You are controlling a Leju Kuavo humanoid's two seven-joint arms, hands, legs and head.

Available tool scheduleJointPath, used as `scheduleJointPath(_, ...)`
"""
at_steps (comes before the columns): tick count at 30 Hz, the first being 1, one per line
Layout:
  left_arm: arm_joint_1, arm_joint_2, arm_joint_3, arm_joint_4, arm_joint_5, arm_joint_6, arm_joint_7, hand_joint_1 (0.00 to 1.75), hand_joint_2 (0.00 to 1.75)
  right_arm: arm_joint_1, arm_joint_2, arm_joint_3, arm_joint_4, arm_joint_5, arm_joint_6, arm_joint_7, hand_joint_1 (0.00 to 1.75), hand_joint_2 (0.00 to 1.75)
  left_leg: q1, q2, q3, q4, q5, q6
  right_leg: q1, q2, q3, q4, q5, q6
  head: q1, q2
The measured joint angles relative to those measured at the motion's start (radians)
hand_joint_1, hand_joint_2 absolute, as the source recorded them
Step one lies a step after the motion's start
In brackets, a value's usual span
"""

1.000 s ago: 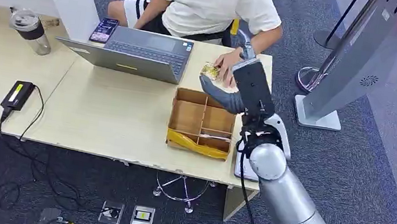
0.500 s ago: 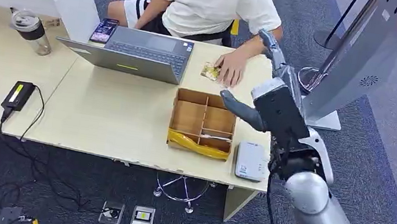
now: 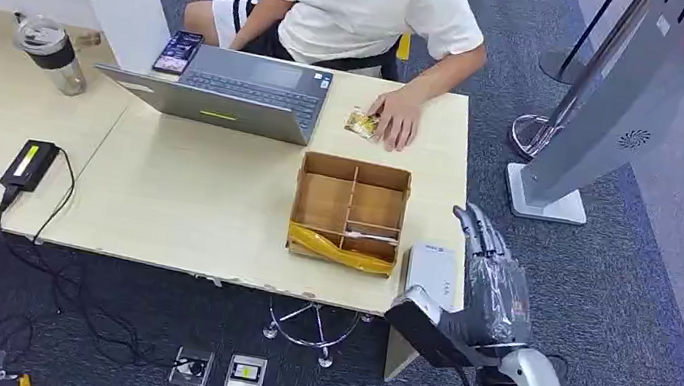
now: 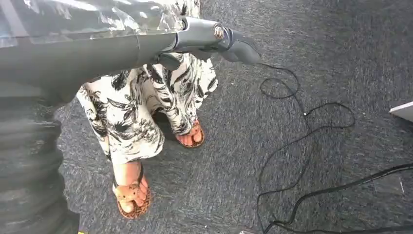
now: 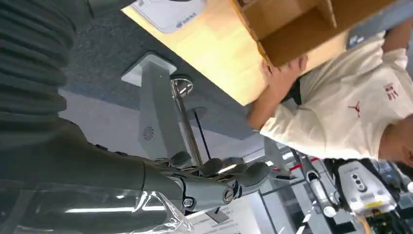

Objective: Pass the card to the sensor for recognition and then transmit it.

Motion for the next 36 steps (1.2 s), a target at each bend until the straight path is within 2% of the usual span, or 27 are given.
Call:
scheduleJointPath(8,0.0,-0.001,0.0,0.0,-0.006,-0.003,-0.007,0.0,1.75,0.018,-0.016,0.052,0.01,0.007,-0.003,-0.012,0.0,1.75,0.0,0.0,0.0,0.0,0.0,0.0,0.0,0.0,0.0,0.0,0.0,0.0,0.0,0.0)
scheduleJointPath(17,-0.01,-0.017,0.0,0.0,-0.023,0.011,-0.012,0.0,1.75,-0.019,-0.002,0.105,0.031,-0.003,0.001,-0.075,0.0,1.75,0.0,0.0,0.0,0.0,0.0,0.0,0.0,0.0,0.0,0.0,0.0,0.0,0.0,0.0)
scheduleJointPath(23,-0.01,-0.028,-0.001,0.0,-0.052,0.019,0.032,0.0,1.75,-0.093,0.056,0.143,0.076,0.008,0.051,-0.117,0.0,1.75,0.0,0.0,0.0,0.0,0.001,0.001,0.0,0.0,0.001,0.0,0.0,0.0,0.0,0.0)
scheduleJointPath(29,-0.016,-0.032,-0.004,0.0,-0.083,0.018,0.064,0.0,1.75,-0.147,0.114,0.169,0.142,0.033,0.048,-0.142,0.0,1.75,0.0,0.0,0.0,0.0,0.001,0.001,0.0,0.0,0.0,0.001,0.0,0.0,0.0,0.0)
scheduleJointPath(36,-0.035,-0.04,-0.008,0.0,-0.104,0.02,0.102,0.0,1.75,-0.212,0.178,0.187,0.287,0.061,0.034,-0.144,0.0,1.75,0.0,0.0,0.0,0.0,0.001,0.001,0.0,0.0,0.001,0.001,0.0,0.0,0.0,0.0)
